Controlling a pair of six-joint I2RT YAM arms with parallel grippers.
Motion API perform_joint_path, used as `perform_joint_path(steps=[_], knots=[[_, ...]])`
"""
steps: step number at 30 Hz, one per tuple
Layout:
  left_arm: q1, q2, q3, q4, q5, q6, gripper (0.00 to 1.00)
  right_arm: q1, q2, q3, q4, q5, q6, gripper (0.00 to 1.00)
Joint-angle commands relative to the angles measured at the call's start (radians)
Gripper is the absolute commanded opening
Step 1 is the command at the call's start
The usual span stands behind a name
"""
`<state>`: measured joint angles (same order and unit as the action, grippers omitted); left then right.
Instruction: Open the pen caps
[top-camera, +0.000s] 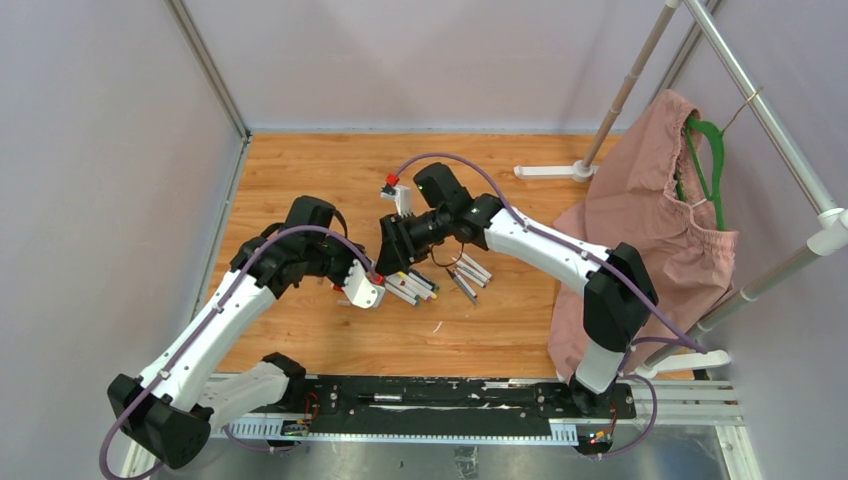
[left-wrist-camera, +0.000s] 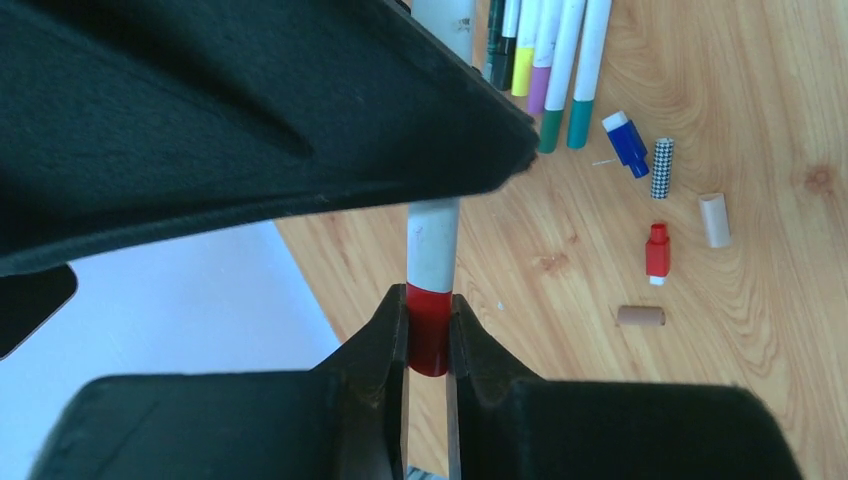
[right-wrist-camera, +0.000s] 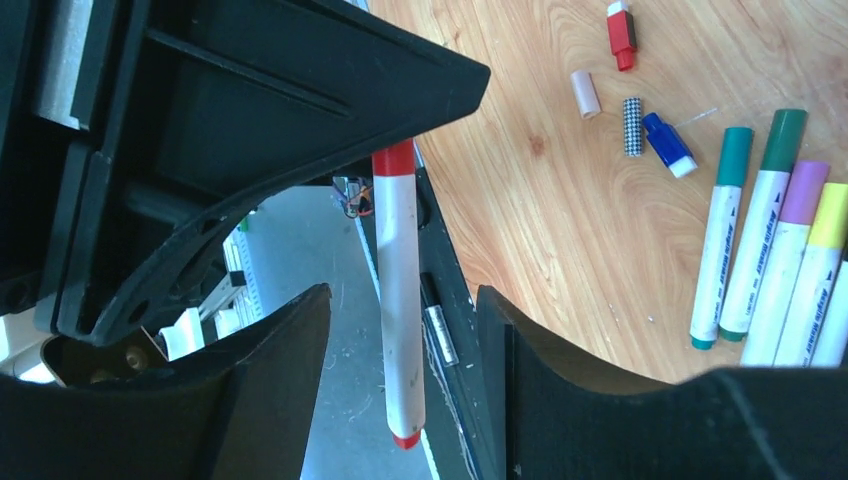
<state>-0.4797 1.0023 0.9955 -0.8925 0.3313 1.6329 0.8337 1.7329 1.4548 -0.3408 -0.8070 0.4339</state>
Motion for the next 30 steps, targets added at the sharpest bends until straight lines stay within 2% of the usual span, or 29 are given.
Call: perform_joint_path(steps=[1,2,4,7,9,19,24,30], knots=[[-0.008,-0.001,0.040,0.002,0.014,-0.049,0.00,0.021,0.017,-0.018,0.105,0.006,0.080,0.60],[-0.008,-0.002,0.040,0.003,0.013,-0.053,0.00,0.021,0.020,-0.025,0.133,0.002,0.101,0.56],[-0.008,-0.005,0.039,0.001,0.007,-0.060,0.00,0.021,0.028,-0.040,0.183,-0.012,0.132,0.44],[-0.008,-0.013,0.037,0.001,-0.001,-0.062,0.00,0.017,0.033,-0.053,0.215,-0.029,0.159,0.14],[-0.008,-0.018,0.034,0.001,-0.008,-0.057,0.00,0.009,0.028,-0.068,0.223,-0.028,0.162,0.01],[-0.008,0.020,0.028,0.005,-0.134,-0.060,0.00,-0.034,-0.026,-0.216,0.267,-0.073,0.166,0.00],[-0.001,0.032,0.008,0.036,-0.206,-0.054,0.00,-0.033,-0.094,-0.330,0.261,-0.074,0.156,0.00],[0.035,0.058,-0.009,0.068,-0.230,-0.041,0.00,-0.031,-0.183,-0.458,0.258,-0.080,0.144,0.00]])
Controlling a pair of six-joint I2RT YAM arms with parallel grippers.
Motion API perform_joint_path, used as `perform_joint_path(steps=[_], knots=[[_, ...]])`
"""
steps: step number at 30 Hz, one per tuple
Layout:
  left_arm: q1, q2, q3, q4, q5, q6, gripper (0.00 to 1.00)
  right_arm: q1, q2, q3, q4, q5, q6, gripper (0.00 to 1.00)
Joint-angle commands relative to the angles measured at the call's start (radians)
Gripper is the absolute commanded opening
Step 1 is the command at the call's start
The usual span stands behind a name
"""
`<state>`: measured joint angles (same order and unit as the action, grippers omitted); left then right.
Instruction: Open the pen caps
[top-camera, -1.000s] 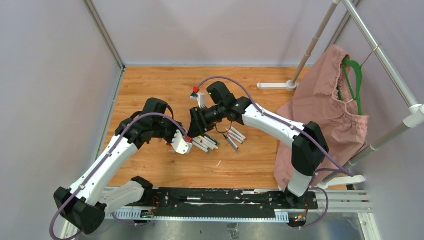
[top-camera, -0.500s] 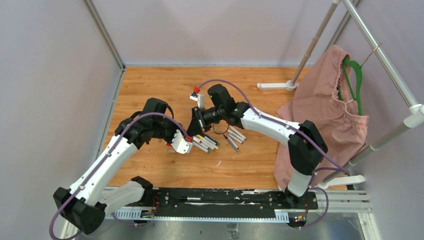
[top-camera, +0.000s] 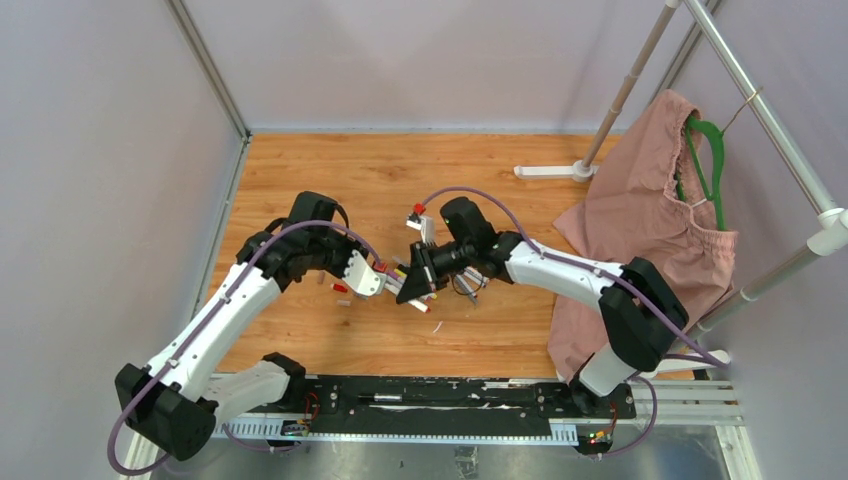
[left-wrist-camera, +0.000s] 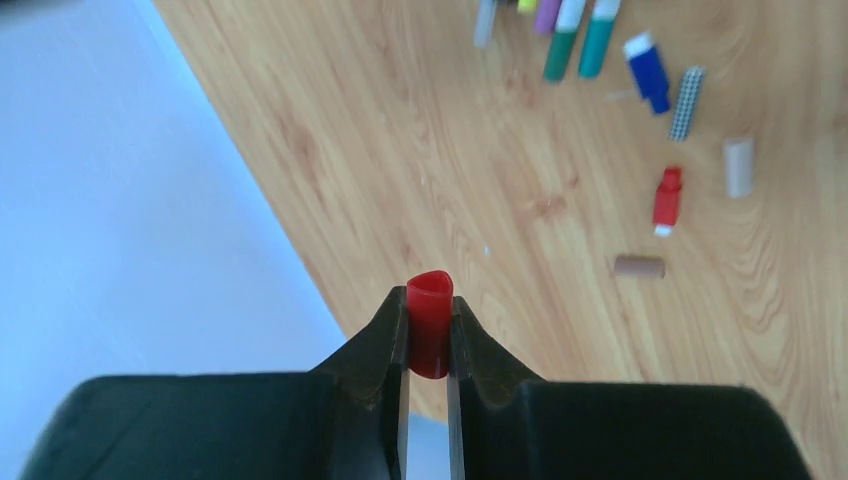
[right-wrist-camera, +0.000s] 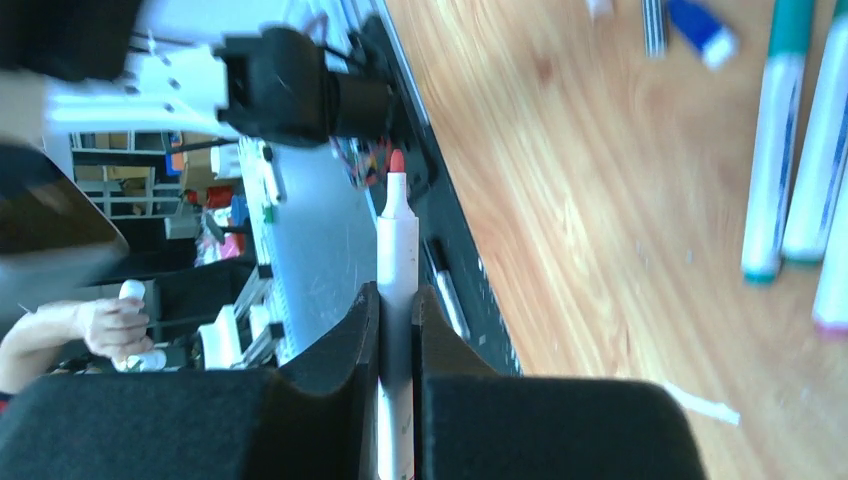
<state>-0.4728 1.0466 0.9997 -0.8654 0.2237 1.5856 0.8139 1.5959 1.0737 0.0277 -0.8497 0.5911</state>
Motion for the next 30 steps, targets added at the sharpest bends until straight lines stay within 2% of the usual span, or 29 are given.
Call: perform_joint_path(steps=[1,6,10,13,16,21,30], knots=[[0.033,0.018,-0.015,0.048,-0.128,0.008,0.00,-0.012,-0.062,-0.093,-0.120,-0.034,-0.023,0.00],[0.054,0.044,-0.013,0.057,-0.123,-0.005,0.00,-0.022,-0.128,-0.107,-0.208,0.043,-0.097,0.00],[0.055,0.094,-0.020,0.057,-0.133,-0.084,0.00,-0.039,-0.155,-0.054,-0.360,0.371,-0.258,0.00],[0.056,0.164,-0.024,0.058,-0.147,-0.167,0.00,-0.041,-0.151,-0.050,-0.378,0.630,-0.343,0.04],[0.060,0.236,-0.025,0.060,-0.125,-0.264,0.00,-0.043,-0.108,-0.044,-0.358,0.786,-0.386,0.01],[0.076,0.339,-0.018,0.065,-0.096,-0.371,0.00,-0.044,-0.015,-0.028,-0.333,0.892,-0.431,0.02],[0.127,0.396,-0.078,0.129,-0.066,-0.406,0.01,-0.057,0.075,-0.015,-0.294,0.926,-0.478,0.08]])
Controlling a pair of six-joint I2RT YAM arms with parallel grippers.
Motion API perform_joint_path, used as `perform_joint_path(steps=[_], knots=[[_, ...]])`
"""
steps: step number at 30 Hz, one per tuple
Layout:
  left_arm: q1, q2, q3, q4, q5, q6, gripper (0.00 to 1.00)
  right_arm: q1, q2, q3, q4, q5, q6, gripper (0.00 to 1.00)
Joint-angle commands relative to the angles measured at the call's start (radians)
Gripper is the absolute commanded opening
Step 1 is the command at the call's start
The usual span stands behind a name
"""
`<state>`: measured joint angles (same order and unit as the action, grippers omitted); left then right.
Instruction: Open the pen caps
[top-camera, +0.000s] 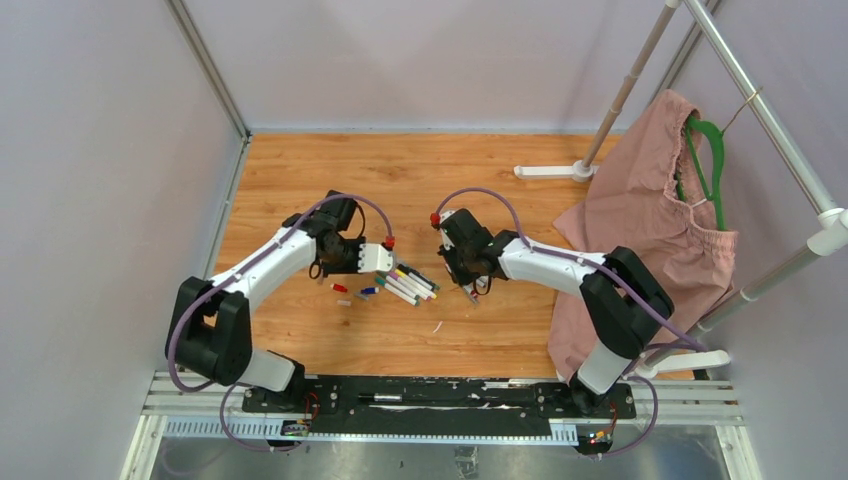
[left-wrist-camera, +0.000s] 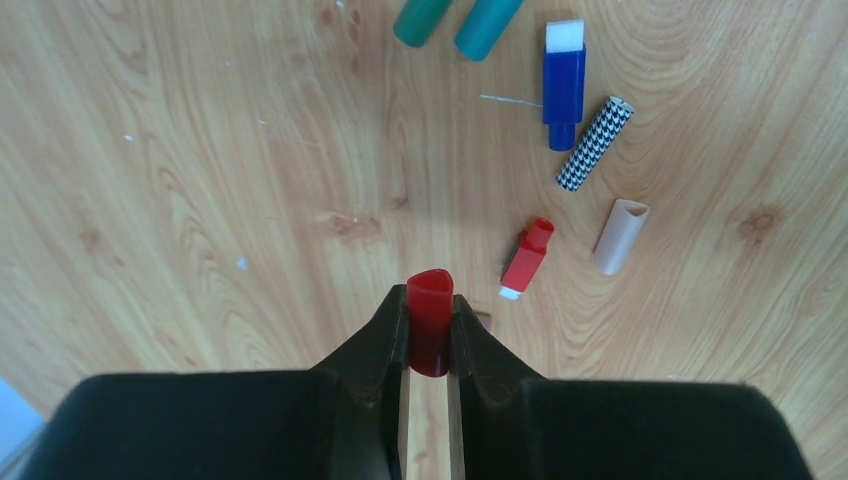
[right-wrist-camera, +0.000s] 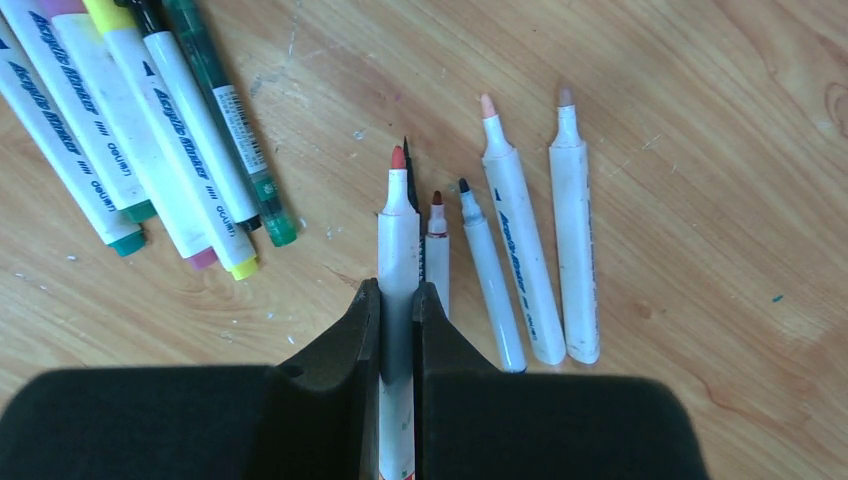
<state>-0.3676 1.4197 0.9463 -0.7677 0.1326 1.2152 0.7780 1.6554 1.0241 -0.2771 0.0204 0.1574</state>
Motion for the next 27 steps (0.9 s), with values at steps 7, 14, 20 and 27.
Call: perform_joint_path(steps=[7,14,20,27], knots=[[0.038,0.067,-0.051,0.042,0.049,-0.038,0.08,-0.044,0.034,0.035,0.013,0.022,-0.063,0.17],[0.039,0.098,-0.064,0.054,0.044,-0.039,0.13,-0.046,0.033,0.032,0.015,0.003,-0.065,0.20],[0.039,0.111,-0.061,0.062,0.047,-0.036,0.20,-0.048,0.034,0.023,0.015,0.003,-0.059,0.22],[0.039,0.110,-0.059,0.079,0.059,-0.047,0.38,-0.054,0.033,0.013,0.019,-0.002,-0.056,0.22]])
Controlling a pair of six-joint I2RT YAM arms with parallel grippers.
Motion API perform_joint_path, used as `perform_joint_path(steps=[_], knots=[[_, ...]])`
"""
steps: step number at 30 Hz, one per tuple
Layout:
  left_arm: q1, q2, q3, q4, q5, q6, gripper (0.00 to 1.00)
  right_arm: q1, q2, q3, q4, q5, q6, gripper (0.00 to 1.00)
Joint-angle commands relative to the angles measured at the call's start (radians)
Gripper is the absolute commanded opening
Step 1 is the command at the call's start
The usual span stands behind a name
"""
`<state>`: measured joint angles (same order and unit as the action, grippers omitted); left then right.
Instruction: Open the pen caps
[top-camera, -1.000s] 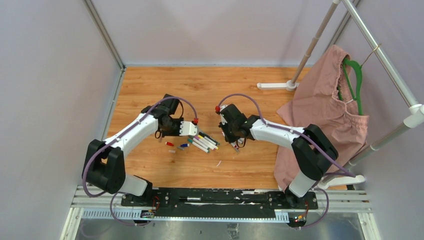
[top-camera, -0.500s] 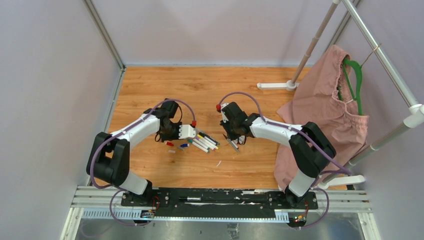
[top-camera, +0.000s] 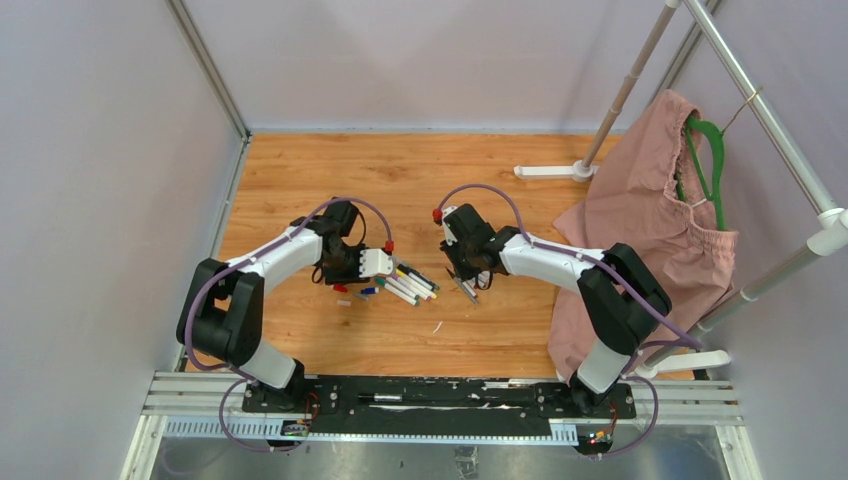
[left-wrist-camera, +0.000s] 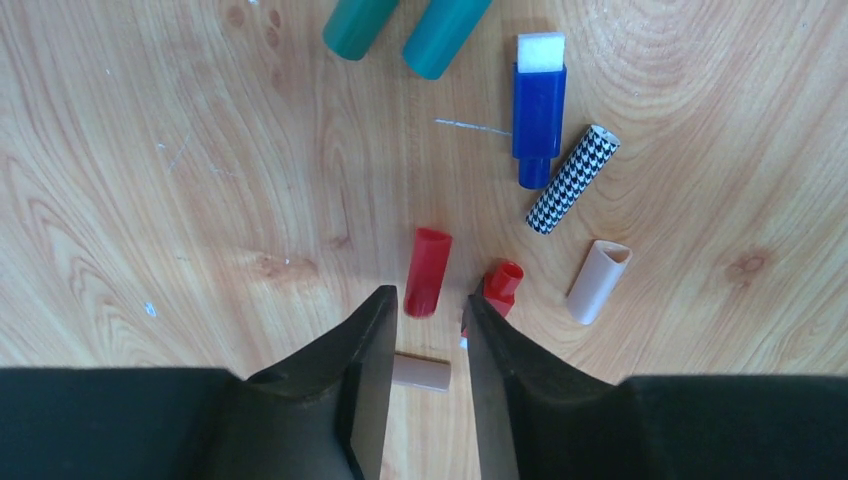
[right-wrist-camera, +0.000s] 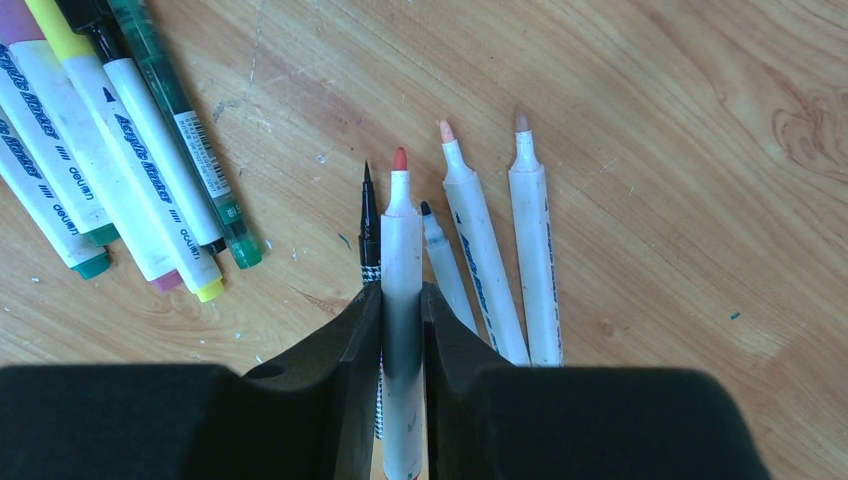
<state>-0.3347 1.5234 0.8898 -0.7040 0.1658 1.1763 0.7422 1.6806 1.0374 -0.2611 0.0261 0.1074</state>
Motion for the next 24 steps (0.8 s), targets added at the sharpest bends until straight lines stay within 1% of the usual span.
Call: perform_joint_path(steps=[1,7,10,16,24], knots=[[0.006,0.007,0.000,0.015,0.028,-0.012,0.39,-0.018,0.007,-0.002,0.004,-0.009,-0.005,0.22],[0.008,-0.014,0.014,0.002,0.032,-0.017,0.42,-0.023,0.004,-0.008,0.003,-0.011,-0.012,0.23],[0.013,-0.020,0.051,-0.040,0.048,-0.035,0.42,-0.023,0.004,-0.010,0.004,-0.051,-0.013,0.24],[0.049,-0.041,0.165,-0.110,0.104,-0.091,0.43,-0.023,0.002,-0.017,0.006,-0.057,-0.010,0.27],[0.102,-0.109,0.208,-0.140,0.139,-0.123,0.44,-0.023,-0.032,-0.017,0.001,-0.032,-0.008,0.27]])
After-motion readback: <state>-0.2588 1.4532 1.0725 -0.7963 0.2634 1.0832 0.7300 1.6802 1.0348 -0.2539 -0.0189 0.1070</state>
